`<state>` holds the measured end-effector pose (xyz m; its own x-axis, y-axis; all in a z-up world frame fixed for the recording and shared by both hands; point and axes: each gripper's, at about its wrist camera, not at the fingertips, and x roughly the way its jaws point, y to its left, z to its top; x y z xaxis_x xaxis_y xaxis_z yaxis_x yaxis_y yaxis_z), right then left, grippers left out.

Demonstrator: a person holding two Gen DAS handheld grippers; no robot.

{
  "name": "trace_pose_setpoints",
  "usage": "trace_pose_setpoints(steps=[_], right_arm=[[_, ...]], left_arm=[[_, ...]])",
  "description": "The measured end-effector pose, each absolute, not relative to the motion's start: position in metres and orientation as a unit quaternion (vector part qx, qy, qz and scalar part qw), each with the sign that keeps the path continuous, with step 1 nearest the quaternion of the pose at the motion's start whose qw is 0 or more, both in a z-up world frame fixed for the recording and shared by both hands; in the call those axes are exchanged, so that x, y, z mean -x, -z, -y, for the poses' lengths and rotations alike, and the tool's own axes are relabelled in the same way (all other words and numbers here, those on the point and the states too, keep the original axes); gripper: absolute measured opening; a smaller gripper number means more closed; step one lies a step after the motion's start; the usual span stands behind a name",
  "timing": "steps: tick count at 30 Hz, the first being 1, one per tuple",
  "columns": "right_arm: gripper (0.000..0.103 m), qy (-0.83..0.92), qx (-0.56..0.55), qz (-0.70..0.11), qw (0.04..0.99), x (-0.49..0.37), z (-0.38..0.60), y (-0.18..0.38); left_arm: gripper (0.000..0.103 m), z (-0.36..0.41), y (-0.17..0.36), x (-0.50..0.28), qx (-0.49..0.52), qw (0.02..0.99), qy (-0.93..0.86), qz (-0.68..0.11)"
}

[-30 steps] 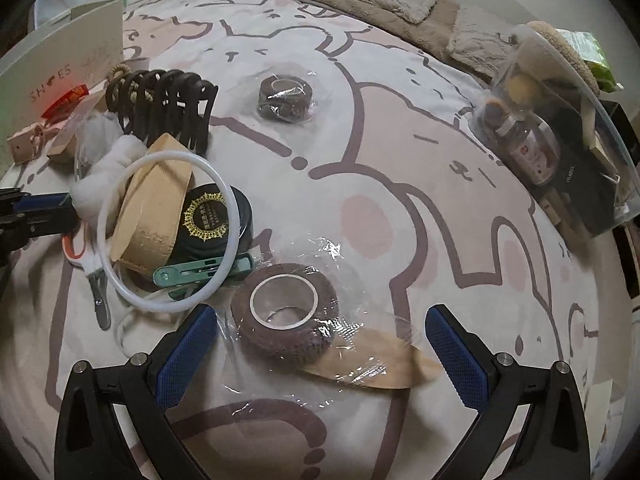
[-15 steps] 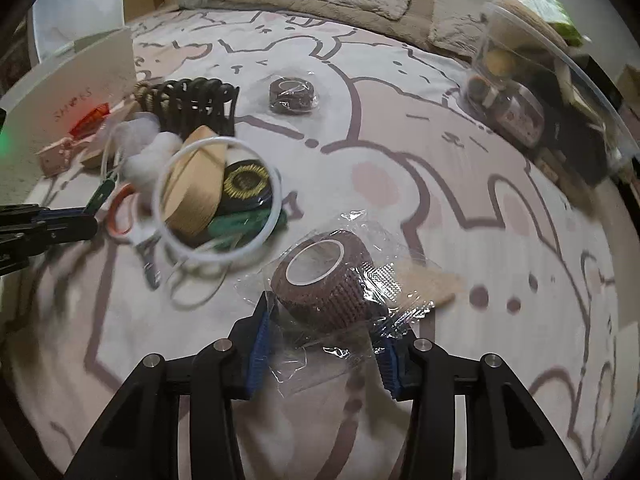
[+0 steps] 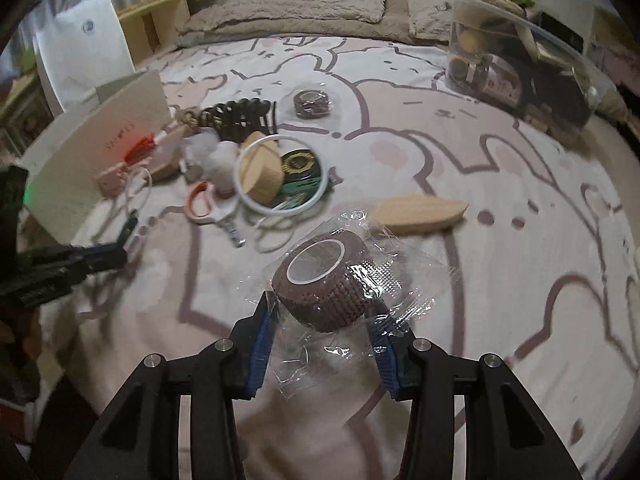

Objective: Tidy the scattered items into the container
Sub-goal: 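Close the left tool on the green clothespin while the right tool grips the wrapped bandage roll, then carry the clothespin and the bandage roll over to the white cardboard box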

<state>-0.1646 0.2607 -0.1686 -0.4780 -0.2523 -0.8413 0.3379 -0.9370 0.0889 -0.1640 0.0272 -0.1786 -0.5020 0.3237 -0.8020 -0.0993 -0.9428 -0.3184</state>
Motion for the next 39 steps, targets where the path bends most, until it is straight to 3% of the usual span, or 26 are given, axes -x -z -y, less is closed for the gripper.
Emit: trace_pose_setpoints(steps=[17,39], right_arm=[[0.046,0.858,-0.491,-0.019,0.150,0.118,-0.262,0.179],[0.046,0.881,-0.446,0.000,0.158,0.136,-0.205,0.115]], left_arm=[[0.016,-0.019,0.163,0.122,0.471,0.112,-0.868,0.112],[0.016,0.029,0.086,0.126,0.374,0.100,-0.918,0.089]])
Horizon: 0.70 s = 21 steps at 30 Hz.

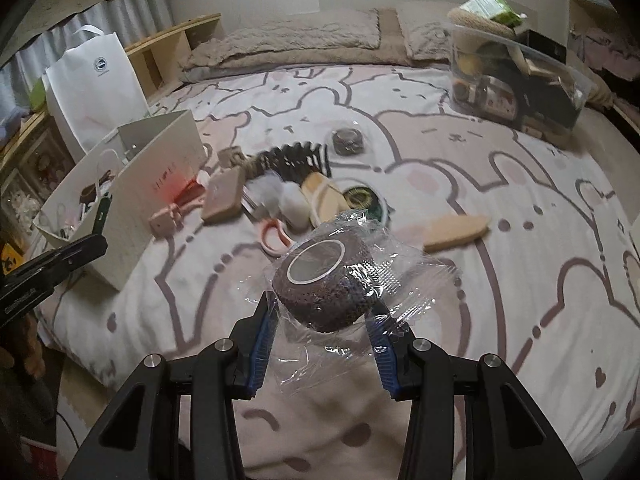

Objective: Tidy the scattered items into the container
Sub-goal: 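Carry the clothespin and the bandage roll over to the white cardboard box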

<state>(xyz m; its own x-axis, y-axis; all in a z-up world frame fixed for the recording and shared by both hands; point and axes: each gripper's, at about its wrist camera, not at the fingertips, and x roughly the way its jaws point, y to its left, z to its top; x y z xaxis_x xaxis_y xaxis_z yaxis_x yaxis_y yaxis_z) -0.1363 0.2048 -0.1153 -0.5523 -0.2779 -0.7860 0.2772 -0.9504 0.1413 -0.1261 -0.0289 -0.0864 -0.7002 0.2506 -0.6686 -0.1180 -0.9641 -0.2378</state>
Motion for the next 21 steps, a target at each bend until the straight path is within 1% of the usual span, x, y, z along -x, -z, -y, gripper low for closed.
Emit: trace_pose_setpoints(steps=[21], right_arm=[[0.046,0.894,-0.398,-0.012,0.205,0.167,-0.123,0.070]], left_arm=[[0.016,0.111,0.054,0.124,0.329,0.061,-0.938,0.094]])
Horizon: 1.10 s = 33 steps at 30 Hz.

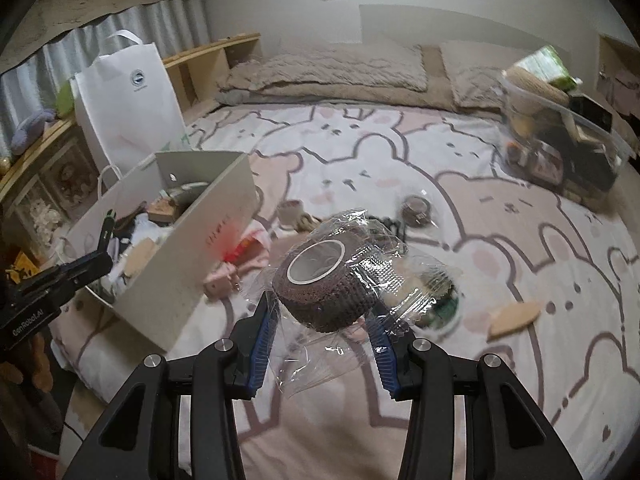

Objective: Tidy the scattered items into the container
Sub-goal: 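Carry the clothespin and the bandage roll over to the white cardboard box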

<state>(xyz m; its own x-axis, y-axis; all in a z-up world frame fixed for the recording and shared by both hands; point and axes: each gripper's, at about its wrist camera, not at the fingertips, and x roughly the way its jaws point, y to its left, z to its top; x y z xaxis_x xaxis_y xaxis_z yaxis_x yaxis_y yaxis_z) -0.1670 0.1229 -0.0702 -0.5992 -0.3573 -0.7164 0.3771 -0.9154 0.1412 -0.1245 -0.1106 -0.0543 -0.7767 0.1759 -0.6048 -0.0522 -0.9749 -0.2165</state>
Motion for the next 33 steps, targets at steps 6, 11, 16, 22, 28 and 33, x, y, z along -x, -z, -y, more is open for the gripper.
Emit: trace_pose_setpoints(steps=[6,11,16,22,28,33], right_arm=[[0.046,0.894,-0.384,-0.018,0.230,0.174,-0.096,0.058],[0.046,0.895,-0.371,-0.036,0.247,0.177,-0.070,0.049],[0.046,0.893,-0.361,-0.049,0.265,0.181,-0.043,0.040],[0.046,0.888,-0.352,-0.056,0.290,0.187,-0.010,0.032],[0.046,0.878,-0.354,-0.065,0.315,0.189,0.021,0.032],[0.046,0.867,-0.362,-0.070,0.335,0.190,0.047,0.036]], left_arm=[[0.016,0.137,0.052,0.124,0.321,0.041,-0.941,0.100],[0.016,0.160,0.052,0.121,0.318,0.021,-0.942,0.104],[0.016,0.186,0.051,0.119,0.314,0.001,-0.943,0.108],[0.016,0.216,0.048,0.116,0.309,-0.021,-0.944,0.109],[0.016,0.238,0.046,0.115,0.306,-0.035,-0.945,0.113],[0.016,0.256,0.046,0.119,0.307,-0.042,-0.944,0.114]])
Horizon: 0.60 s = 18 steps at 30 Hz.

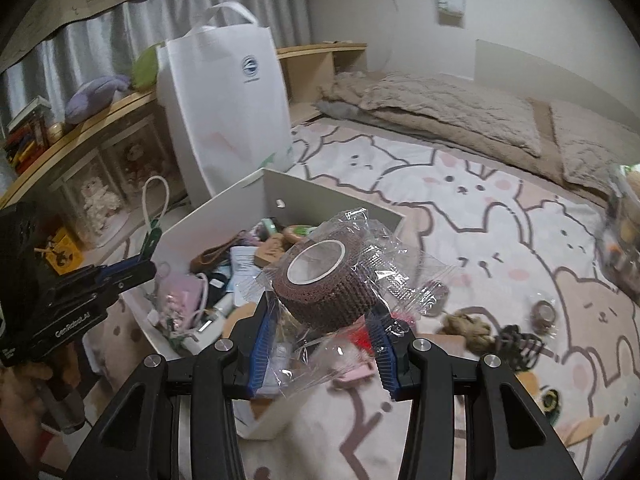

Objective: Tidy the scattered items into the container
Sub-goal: 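Carry the clothespin and the bandage roll over to the white cardboard box, then lower the bandage roll into the box and open the right tool while the left tool holds the clothespin above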

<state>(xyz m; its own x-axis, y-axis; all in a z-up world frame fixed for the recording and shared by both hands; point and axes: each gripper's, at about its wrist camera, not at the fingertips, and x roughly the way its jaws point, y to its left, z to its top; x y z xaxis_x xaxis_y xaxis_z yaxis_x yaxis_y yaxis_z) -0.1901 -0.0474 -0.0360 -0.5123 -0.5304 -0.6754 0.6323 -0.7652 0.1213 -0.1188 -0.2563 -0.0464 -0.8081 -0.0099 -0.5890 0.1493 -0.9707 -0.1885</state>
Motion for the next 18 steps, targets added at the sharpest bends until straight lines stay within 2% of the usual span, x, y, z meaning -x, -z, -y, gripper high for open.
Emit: trace_pose_setpoints(steps=[18], right_arm=[[0.046,0.808,-0.433,-0.105,0.386,0.187,0.109,0.086]], left_arm=[[0.016,0.272,0.060,0.132,-0.341,0.046,0.933,-0.104]])
